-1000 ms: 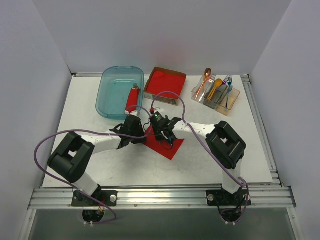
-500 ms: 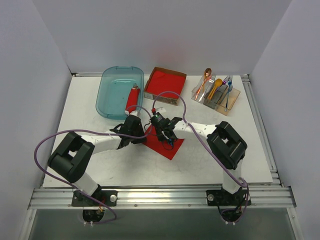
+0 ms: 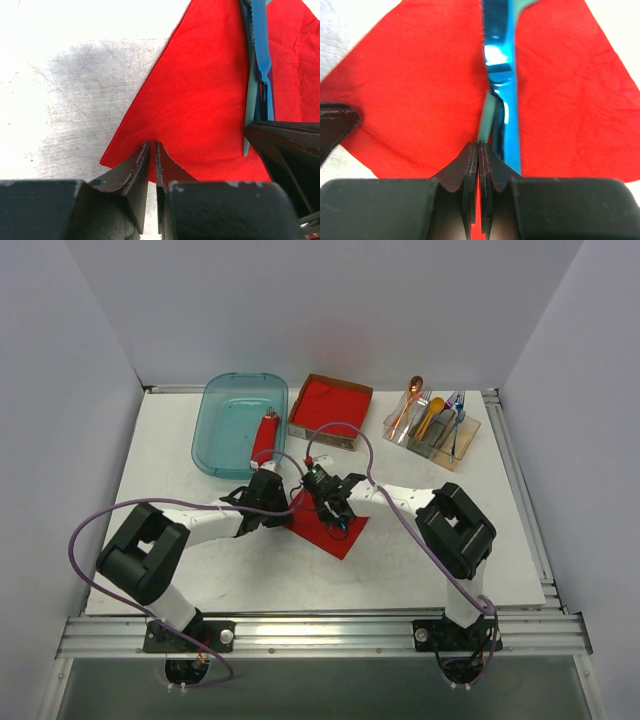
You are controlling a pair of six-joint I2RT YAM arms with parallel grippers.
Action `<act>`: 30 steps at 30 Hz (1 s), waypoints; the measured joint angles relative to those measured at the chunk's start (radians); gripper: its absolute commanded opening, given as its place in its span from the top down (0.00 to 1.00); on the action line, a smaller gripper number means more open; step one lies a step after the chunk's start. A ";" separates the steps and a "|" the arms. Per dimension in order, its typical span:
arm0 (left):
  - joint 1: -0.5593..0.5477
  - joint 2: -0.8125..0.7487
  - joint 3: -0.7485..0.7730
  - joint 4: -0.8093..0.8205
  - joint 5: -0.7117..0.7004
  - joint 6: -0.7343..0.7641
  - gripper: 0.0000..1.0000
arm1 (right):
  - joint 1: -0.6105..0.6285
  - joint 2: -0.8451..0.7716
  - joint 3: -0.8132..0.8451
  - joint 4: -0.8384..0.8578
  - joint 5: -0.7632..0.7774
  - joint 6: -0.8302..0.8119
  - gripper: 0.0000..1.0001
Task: Place the utensils on the paper napkin and roll it up
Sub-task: Adjust the utensils on the napkin, then adjust the napkin at the center of the board.
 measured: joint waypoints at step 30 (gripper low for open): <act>0.027 0.094 0.172 -0.169 -0.099 0.053 0.81 | -0.277 -0.130 -0.211 0.129 -0.126 -0.027 1.00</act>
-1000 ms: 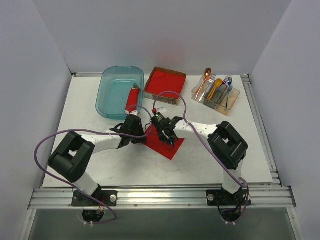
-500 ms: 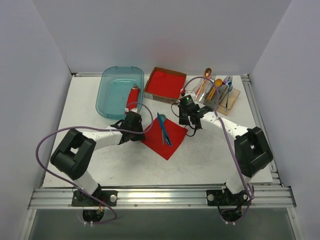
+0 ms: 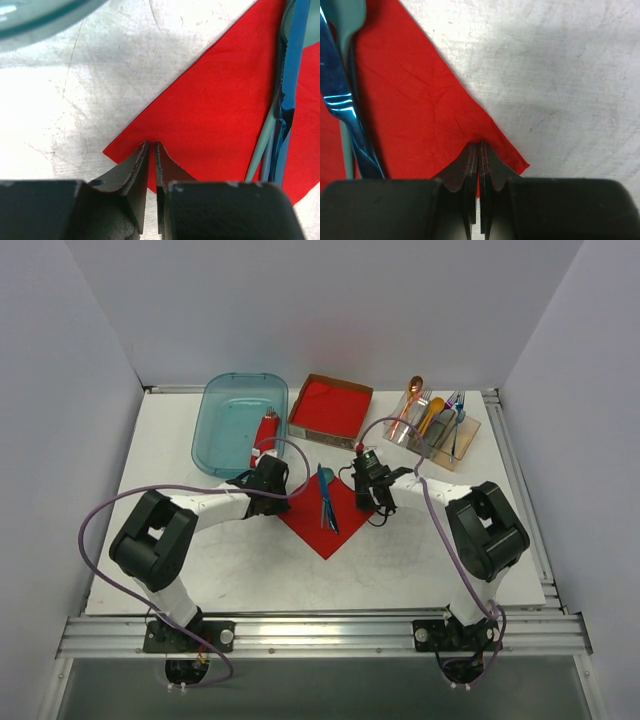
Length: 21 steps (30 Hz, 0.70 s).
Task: Place the utensils on the paper napkin and roll it up
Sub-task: Adjust the napkin at the center of the board.
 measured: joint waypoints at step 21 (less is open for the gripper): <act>0.006 0.028 0.049 -0.047 -0.054 0.026 0.82 | 0.170 -0.115 -0.152 0.043 0.050 0.170 1.00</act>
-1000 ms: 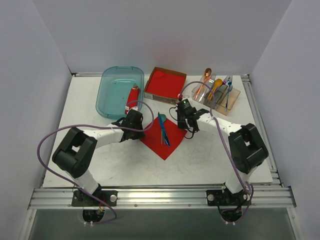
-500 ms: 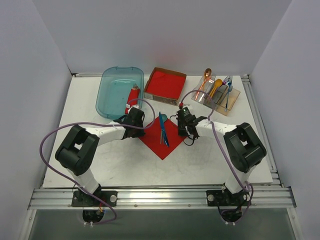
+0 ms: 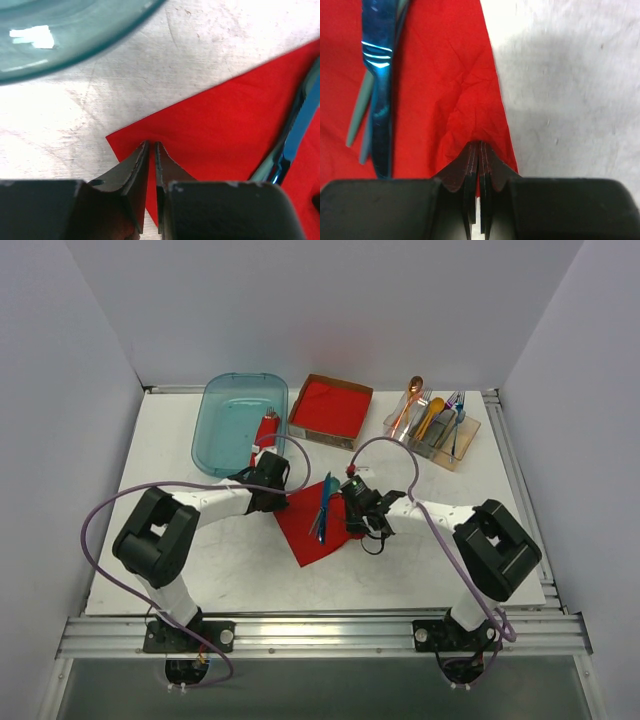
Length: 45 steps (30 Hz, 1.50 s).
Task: Place the utensils on the paper napkin and roll it up
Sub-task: Adjust the napkin at the center of the board, then roll the napkin at the center of the board.
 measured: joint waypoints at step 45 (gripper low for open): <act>0.206 -0.729 -0.257 -0.276 0.078 -0.032 0.78 | 0.454 0.115 0.144 0.077 -0.028 -0.484 0.50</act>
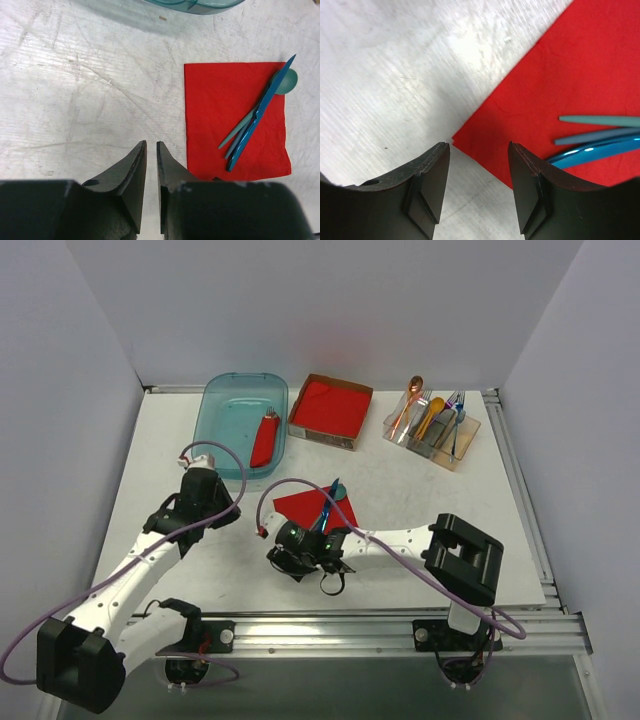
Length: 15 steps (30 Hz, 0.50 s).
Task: Place the utensils on the paper napkin and roll it up
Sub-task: Roll the napkin at the center of the board.
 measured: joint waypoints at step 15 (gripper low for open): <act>0.016 0.003 -0.023 -0.005 0.049 0.002 0.78 | 0.011 0.058 0.047 -0.006 -0.015 -0.024 0.59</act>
